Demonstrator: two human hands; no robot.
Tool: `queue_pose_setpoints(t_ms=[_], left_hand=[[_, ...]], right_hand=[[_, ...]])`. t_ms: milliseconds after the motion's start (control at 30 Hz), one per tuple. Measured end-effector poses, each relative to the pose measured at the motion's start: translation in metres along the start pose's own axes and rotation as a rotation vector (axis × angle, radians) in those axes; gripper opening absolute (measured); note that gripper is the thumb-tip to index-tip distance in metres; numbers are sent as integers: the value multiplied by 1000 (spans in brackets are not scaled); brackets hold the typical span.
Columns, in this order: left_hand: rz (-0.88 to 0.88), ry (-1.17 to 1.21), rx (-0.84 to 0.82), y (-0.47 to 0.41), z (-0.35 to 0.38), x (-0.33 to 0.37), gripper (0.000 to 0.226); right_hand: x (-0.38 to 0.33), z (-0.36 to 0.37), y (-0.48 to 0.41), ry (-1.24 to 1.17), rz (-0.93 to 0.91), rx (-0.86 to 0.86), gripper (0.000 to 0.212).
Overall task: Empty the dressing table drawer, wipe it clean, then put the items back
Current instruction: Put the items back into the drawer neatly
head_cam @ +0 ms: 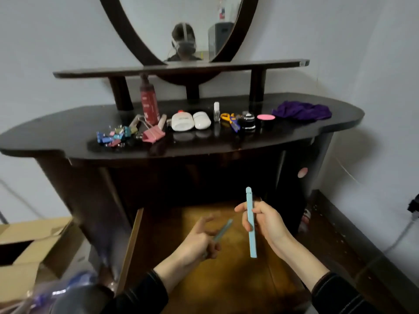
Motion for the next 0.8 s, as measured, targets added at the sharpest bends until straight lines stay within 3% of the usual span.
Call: queue_pose_setpoints(t_ms=[133,267,400,567,700,800], left_hand=[[-157,138,94,-35,-13,-28,87],[-138,140,215,-63,-21,-37,80],[-122,129,189,-70,-26,-55,68],[-30,138,143,-76,-26,-48,26],[13,61,158,-79,-29,-49,30],[17,42,160,-79,-29,-51,34]], right_hand=[[50,6,-18,58,149,3,38],[80,11,-31,-8,246,-49,29],[104,17,-33,-90,358,-51,26],[101,16,-41,110,291,-88,22],[93,23,-54,384,128,-103,25],[97,26,-57,508,100,-83,41]])
Point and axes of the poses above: each hand's wrist, its own y-axis away from the middle knuckle, its own z-axis out of the palm, x = y × z, the point moved 4 cm from there along -y, towards the middle knuckle, and after that the axes turned 14 degrees about y, right-handed, at the moved point
